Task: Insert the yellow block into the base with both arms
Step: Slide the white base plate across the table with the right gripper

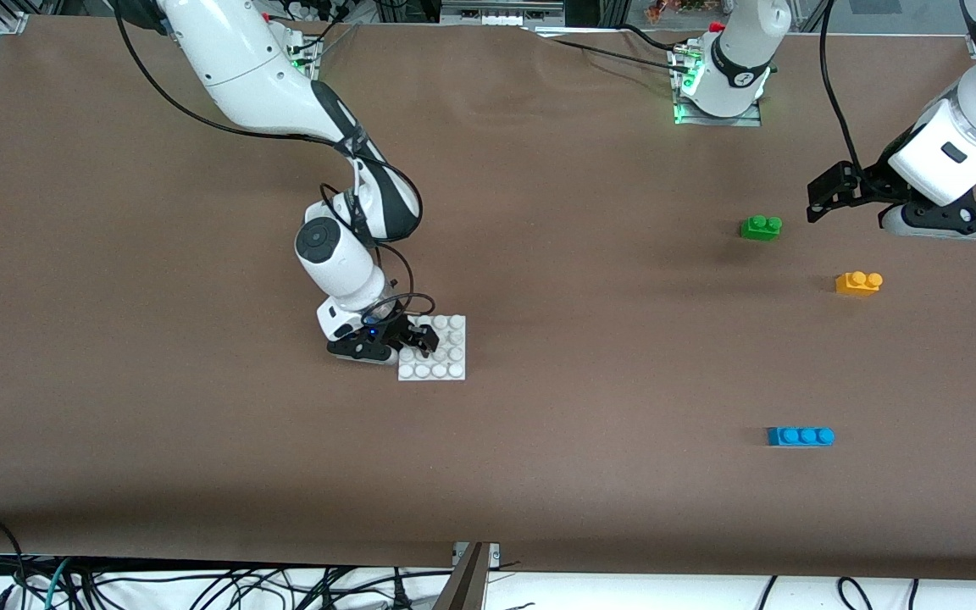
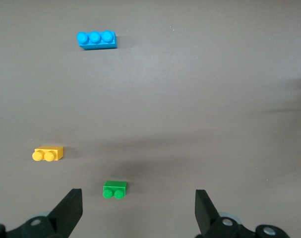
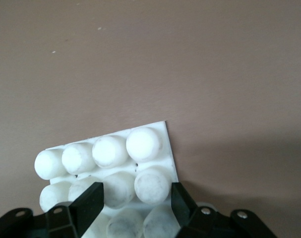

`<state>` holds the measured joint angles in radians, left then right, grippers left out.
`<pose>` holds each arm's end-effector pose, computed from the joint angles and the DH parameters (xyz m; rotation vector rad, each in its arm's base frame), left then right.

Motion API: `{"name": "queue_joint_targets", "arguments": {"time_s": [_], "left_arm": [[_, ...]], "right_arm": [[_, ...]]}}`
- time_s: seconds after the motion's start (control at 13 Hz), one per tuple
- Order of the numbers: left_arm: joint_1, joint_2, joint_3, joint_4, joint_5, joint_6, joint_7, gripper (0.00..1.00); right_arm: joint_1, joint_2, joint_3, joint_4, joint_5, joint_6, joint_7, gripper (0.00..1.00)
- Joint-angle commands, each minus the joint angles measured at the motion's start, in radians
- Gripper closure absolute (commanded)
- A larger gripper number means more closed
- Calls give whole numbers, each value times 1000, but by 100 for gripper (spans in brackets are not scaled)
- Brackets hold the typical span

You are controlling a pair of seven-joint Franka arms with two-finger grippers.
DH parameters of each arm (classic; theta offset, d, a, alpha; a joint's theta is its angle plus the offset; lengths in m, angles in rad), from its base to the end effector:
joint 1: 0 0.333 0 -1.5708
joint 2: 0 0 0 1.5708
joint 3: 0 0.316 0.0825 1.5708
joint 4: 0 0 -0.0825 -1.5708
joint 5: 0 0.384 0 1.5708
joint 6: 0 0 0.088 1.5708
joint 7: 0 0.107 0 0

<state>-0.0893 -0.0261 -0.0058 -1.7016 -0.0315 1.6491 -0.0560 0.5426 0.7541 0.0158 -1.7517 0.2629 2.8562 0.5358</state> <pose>0.5471 -0.0554 0.5837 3.1116 -0.0564 -0.0446 0.5922 0.3519 0.1754 -2.8167 0.3154 -0.3296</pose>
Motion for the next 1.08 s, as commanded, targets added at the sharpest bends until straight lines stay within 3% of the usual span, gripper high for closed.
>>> {"name": "queue_joint_targets", "arguments": {"time_s": [0.0,0.31,1.0], "left_arm": [[-3,15,-3,30,24,-8,-13,0],[-3,15,-3,30,24,-8,-13,0],[-1,15,-2,30,24,-8,-13,0]], "right_arm": [[80,103,-29,90,15,5,58,36],[255,178,-154,194,22,-1,180,38],[394,229,-174,305,19,-18,403,38]]}}
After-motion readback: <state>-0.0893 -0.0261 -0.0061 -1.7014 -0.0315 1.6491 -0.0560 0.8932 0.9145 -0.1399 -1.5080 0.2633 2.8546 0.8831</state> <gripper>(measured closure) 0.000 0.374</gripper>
